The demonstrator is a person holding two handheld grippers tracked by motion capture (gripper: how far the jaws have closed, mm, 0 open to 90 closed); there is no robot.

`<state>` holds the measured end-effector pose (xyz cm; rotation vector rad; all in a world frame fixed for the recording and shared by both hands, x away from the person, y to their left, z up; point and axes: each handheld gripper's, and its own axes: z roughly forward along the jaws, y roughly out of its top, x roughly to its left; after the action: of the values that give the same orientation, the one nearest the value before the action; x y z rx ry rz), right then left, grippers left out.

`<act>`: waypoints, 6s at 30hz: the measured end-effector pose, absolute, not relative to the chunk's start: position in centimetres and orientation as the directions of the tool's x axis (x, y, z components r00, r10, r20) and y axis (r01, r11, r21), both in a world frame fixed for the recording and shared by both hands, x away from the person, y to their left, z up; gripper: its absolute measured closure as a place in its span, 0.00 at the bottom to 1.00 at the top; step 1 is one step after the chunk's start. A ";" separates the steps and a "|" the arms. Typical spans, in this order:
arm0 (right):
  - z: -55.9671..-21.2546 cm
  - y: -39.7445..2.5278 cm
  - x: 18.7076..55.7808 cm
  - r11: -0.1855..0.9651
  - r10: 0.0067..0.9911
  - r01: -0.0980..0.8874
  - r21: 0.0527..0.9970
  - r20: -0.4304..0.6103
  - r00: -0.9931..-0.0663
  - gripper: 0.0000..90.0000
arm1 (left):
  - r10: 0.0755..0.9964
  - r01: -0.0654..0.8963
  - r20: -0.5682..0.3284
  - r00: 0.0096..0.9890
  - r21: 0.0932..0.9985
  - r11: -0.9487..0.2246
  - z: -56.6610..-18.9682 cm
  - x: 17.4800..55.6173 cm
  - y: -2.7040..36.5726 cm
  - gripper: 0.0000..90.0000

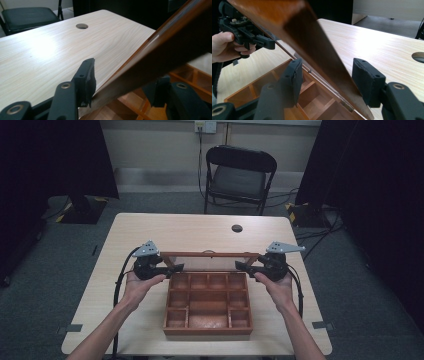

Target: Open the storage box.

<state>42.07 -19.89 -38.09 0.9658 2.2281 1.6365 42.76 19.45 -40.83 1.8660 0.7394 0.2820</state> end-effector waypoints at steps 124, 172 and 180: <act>-46.6 -19.5 48.9 0.127 0.765 0.568 0.813 0.284 -0.578 0.44 | 0.665 0.631 -0.395 0.634 0.761 -0.149 -47.0 49.7 20.2 0.55; -47.8 -19.7 49.2 0.103 0.774 0.630 0.770 0.336 -0.537 0.33 | 0.689 0.670 -0.422 0.589 0.731 -0.124 -48.0 50.3 20.2 0.45; -47.7 -19.7 49.2 0.110 0.776 0.634 0.766 0.332 -0.536 0.33 | 0.691 0.672 -0.422 0.587 0.729 -0.126 -48.0 50.3 20.2 0.44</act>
<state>49.24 -19.71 -47.72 1.4255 2.2217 1.4018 50.32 20.22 -47.97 1.8300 1.1079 0.0229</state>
